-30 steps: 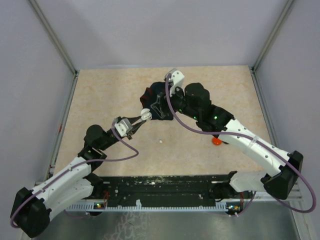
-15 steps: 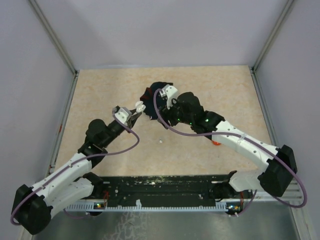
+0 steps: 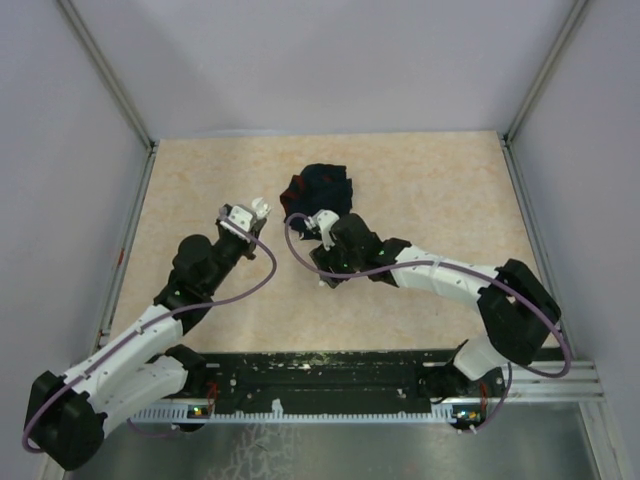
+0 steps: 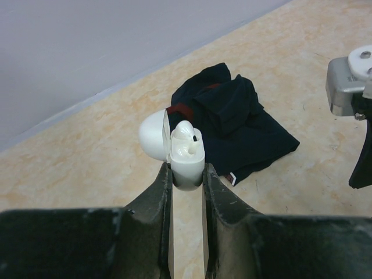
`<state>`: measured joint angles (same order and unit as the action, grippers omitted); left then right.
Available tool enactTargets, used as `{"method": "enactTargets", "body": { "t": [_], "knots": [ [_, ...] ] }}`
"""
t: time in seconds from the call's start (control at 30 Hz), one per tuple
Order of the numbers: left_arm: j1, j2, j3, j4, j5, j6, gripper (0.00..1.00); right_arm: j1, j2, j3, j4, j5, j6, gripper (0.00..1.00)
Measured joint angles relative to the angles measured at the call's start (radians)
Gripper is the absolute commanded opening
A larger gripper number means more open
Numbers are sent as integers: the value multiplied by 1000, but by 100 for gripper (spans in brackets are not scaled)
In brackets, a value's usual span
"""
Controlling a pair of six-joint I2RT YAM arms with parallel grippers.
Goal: Insert the wireless bluetooth earbuds into the charging case
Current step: Pick up the earbud from the center of the board.
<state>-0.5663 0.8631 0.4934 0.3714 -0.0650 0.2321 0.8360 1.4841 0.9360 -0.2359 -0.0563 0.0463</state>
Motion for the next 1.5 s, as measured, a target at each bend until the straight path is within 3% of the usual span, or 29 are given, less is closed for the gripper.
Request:
{"method": "enactTargets", "body": {
  "t": [0.43, 0.9, 1.5],
  "knots": [
    [2, -18, 0, -6, -40, 11, 0, 2, 266, 104, 72, 79, -71, 57],
    [2, -21, 0, -6, -40, 12, 0, 13, 328, 152, 63, 131, -97, 57],
    [2, -21, 0, -6, -35, 12, 0, 16, 293, 150, -100, 182, -103, 58]
  ]
}}
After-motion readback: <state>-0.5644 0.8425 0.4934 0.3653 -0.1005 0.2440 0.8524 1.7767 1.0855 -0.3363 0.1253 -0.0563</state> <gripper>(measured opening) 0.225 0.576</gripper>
